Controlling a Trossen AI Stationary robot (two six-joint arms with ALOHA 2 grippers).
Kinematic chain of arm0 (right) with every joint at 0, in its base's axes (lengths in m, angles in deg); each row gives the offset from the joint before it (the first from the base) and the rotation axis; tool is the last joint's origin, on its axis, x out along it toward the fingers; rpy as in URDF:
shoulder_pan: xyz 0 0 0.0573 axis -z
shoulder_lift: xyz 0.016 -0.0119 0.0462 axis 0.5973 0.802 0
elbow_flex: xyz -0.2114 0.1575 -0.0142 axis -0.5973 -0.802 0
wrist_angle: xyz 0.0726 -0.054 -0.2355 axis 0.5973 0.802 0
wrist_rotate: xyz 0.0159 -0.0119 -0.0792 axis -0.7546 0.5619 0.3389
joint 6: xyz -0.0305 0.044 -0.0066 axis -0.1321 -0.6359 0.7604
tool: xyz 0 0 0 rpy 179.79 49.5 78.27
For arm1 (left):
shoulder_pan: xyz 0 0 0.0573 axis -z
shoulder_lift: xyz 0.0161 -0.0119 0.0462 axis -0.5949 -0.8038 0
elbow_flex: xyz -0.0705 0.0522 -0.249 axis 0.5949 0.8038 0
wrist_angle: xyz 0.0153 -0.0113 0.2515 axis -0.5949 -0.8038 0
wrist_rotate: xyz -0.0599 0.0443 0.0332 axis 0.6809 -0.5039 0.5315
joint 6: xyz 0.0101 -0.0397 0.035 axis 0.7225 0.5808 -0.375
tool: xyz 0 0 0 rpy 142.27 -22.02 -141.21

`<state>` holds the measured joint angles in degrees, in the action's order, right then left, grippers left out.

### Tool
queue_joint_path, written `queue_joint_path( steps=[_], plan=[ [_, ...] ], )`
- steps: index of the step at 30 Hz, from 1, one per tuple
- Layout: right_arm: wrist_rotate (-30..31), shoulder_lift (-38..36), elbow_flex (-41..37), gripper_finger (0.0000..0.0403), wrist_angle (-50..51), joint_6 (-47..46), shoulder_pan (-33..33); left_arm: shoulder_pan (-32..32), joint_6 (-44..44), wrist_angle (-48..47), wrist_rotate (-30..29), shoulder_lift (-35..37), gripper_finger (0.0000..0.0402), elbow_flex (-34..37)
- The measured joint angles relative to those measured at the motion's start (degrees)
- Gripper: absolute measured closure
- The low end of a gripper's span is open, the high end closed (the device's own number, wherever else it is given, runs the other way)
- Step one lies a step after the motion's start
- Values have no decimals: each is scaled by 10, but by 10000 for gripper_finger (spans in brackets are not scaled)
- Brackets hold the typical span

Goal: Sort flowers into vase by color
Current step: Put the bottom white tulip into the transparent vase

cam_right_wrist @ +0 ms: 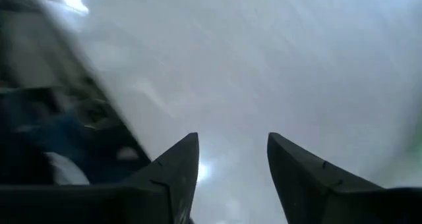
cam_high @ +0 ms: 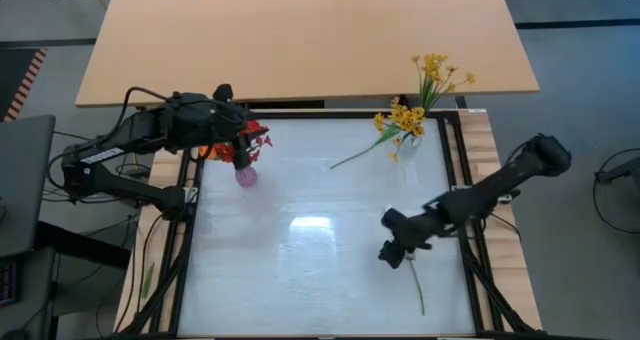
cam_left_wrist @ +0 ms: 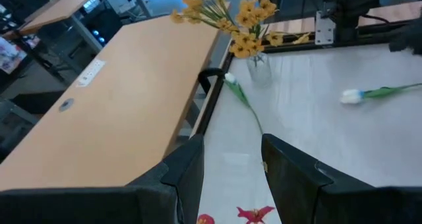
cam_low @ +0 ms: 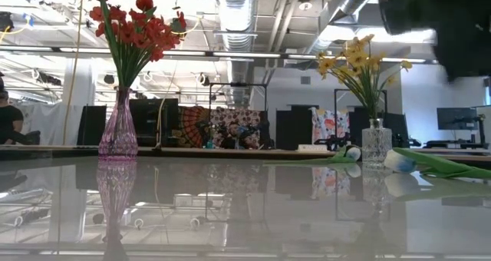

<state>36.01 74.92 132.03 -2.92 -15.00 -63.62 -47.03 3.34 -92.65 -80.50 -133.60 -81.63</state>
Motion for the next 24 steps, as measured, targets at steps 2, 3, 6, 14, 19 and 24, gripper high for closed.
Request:
queue_joint_path(
  steps=[2,3,6,14,19,24],
  plan=[
    [-70,28,17,202,66,-50,16,0,0,-3,0,1,260,0],
    [-87,41,27,206,94,-66,21,0,0,-7,0,3,260,0],
    [-98,73,46,219,173,-96,20,0,0,-14,0,4,260,0],
    [-70,137,51,239,236,-102,7,0,-8,-26,0,4,260,0],
    [-78,197,49,241,269,-66,21,0,-8,-27,0,4,260,0],
    [-93,236,26,254,221,-40,36,0,-6,-27,0,4,260,0]
  ],
)
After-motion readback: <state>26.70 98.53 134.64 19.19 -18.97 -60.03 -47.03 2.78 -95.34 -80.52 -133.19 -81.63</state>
